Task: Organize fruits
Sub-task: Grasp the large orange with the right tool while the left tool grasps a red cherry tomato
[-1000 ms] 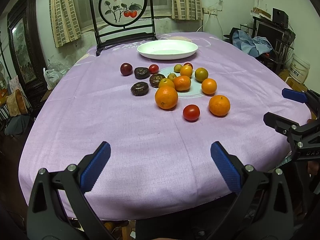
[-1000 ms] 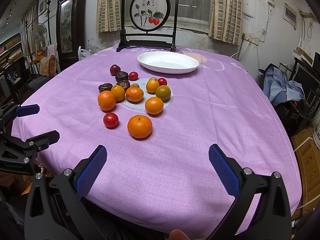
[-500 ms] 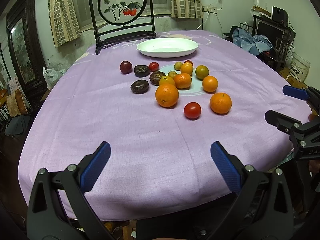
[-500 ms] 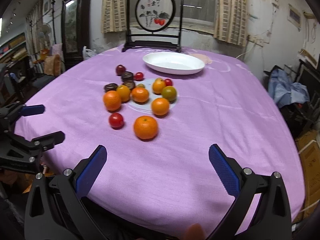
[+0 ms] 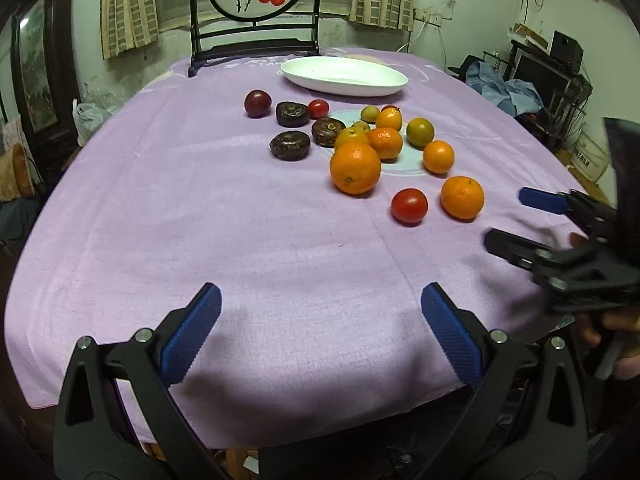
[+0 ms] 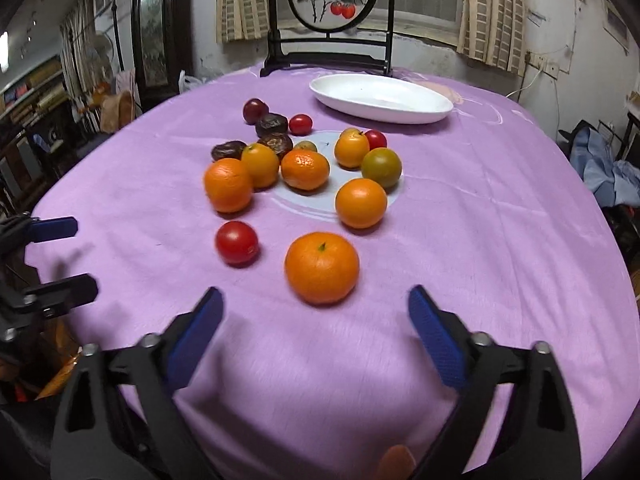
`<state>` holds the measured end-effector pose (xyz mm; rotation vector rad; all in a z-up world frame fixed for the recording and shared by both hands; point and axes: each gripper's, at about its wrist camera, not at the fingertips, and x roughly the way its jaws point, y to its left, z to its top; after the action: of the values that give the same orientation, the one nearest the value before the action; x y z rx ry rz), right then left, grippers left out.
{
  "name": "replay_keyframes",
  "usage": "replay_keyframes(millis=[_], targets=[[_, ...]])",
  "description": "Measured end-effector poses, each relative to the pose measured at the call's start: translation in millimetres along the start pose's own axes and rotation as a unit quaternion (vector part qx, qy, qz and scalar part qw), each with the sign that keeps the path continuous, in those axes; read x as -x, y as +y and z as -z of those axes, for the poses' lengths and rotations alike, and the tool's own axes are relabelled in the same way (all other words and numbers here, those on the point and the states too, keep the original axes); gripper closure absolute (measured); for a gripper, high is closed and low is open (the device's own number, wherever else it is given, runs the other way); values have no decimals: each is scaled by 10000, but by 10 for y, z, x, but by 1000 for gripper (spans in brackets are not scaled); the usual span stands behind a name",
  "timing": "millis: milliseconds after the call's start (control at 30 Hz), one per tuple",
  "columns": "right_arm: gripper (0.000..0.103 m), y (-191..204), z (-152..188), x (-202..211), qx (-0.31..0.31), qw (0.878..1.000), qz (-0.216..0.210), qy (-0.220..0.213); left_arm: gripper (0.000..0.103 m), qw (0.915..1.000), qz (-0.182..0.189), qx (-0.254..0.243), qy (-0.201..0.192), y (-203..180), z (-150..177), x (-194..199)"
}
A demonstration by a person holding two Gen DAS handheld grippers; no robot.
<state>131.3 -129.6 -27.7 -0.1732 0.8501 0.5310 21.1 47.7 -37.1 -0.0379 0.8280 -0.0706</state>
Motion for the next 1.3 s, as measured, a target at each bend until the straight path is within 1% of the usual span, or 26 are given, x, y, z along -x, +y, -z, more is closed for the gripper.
replay_keyframes(millis=[133,200,233,267,333,367,400,467,533,567,633,667,733,900,1100,1167,1233,1300], targets=[[18,-52,-88,-128,-22,9999,59,112,2,9999,117,-23,-62,68,-20,-33],[21,-78,-126,-200,10,9998,93,194,2,9998,130,-64,-133,80,-31,-43],[27,-91,-141,-237,22,9997,108,228,3,9997,124,-71,-188,89,-38,-49],[37,-100,-147,-270,21,9995,104,293,3,9996,150,-75,-215,90,-46,-61],[50,-129,-140,-330,-25,9989,-73,465,6,9994,286,-102,-189,80,-69,-97],[58,-136,-133,-329,-32,9988,-154,469,7,9991,356,-151,-167,60,-83,-121],[59,-142,-130,-306,-34,9989,-200,420,10,9989,406,-197,-157,42,-90,-138],[59,-190,-113,-241,-178,9989,-315,312,16,9981,525,-297,-110,-13,-116,-188],[59,-304,-87,-167,-504,9977,-424,133,30,9965,755,-361,25,-91,-162,-275],[59,-345,-76,-151,-612,9971,-432,100,34,9953,888,-382,114,-137,-190,-328],[59,-440,-36,-119,-798,9959,-428,71,46,9932,1044,-465,244,-245,-242,-428],[59,-470,-20,-111,-838,9955,-434,81,48,9928,1054,-503,282,-284,-257,-470],[59,-518,18,-95,-889,9949,-463,119,55,9914,1102,-587,390,-398,-327,-593],[59,-572,68,-43,-947,9935,-627,87,56,9900,1180,-565,536,-521,-479,-769],[59,-596,51,-25,-921,9930,-735,40,56,9906,1089,-537,626,-620,-596,-908],[59,-609,32,-30,-923,9930,-732,37,61,9915,978,-600,616,-637,-597,-931],[59,-630,1,-42,-921,9931,-721,49,70,9921,876,-665,595,-652,-606,-948],[59,-662,-69,-57,-933,9928,-753,42,71,9921,870,-678,594,-629,-603,-949]])
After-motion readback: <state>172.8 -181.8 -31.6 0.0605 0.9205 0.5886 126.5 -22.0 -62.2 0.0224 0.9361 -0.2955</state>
